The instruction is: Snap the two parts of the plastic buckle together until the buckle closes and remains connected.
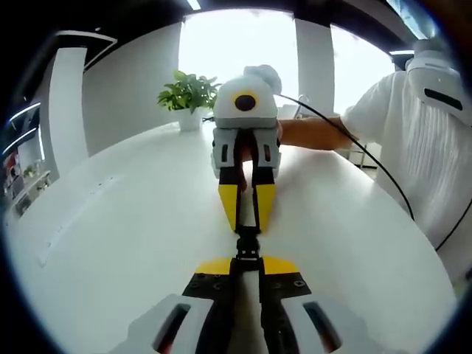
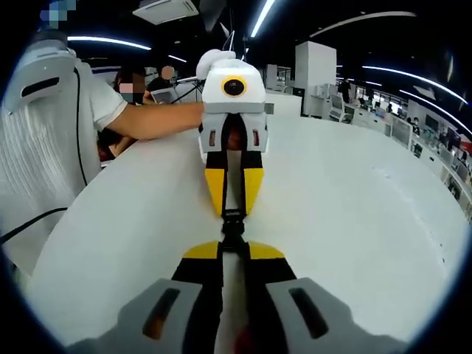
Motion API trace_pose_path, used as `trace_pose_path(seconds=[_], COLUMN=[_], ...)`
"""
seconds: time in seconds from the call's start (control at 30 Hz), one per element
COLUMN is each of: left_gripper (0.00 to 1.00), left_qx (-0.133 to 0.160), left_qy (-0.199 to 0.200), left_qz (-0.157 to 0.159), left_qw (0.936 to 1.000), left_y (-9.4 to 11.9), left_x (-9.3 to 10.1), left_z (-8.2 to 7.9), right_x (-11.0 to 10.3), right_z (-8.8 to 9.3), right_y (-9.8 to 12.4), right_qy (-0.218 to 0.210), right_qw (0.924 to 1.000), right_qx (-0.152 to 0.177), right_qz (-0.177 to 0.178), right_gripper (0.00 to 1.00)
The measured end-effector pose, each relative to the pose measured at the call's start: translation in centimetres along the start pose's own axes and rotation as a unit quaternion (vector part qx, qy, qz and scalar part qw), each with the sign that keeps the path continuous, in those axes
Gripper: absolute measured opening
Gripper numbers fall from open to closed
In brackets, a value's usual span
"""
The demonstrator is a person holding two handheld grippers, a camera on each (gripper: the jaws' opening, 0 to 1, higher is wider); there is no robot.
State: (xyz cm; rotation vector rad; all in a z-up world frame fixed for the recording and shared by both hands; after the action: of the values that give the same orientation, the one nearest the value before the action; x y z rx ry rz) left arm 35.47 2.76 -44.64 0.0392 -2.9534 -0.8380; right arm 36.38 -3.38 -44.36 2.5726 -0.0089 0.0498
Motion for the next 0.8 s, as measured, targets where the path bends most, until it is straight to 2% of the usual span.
trace_pose_path(seconds=[0.27,0.3,0.33,0.8], left_gripper=[0.08,0.08,0.08,0.09], left_qx=[-0.001,0.01,-0.001,0.01], left_qy=[-0.005,-0.009,-0.005,-0.003], left_qz=[0.002,-0.006,0.003,-0.001], left_qw=[1.0,0.9999,1.0,0.9999], left_y=[-0.22,-0.46,-0.35,0.06], left_x=[-0.03,-0.28,-0.15,-0.05], left_z=[-0.06,-0.48,-0.19,-0.07], right_x=[0.04,-0.04,0.32,0.47], right_z=[-0.2,-0.25,-0.23,-0.17], right_y=[-0.34,-0.61,-0.72,-0.64], right_qy=[0.001,-0.003,0.001,-0.004], right_qw=[1.0,1.0,1.0,0.9999], right_qx=[0.003,0.005,0.001,0.011], right_qz=[-0.004,-0.006,-0.007,0.0], right_gripper=[0.08,0.08,0.08,0.09])
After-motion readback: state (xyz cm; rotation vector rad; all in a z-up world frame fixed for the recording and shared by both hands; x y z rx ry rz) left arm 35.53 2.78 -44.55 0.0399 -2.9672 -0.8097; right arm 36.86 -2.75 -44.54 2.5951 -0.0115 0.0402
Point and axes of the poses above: the point that each gripper's makers call its tool centre point, and the gripper's own axes: y roughly backward along the fingers, x roughly to its right, z roughly out of its underside, the point moved 2 cm from there along y, roughly backward along the fingers, and after that the axes turned 1 degree about z, right-handed, at the moved point
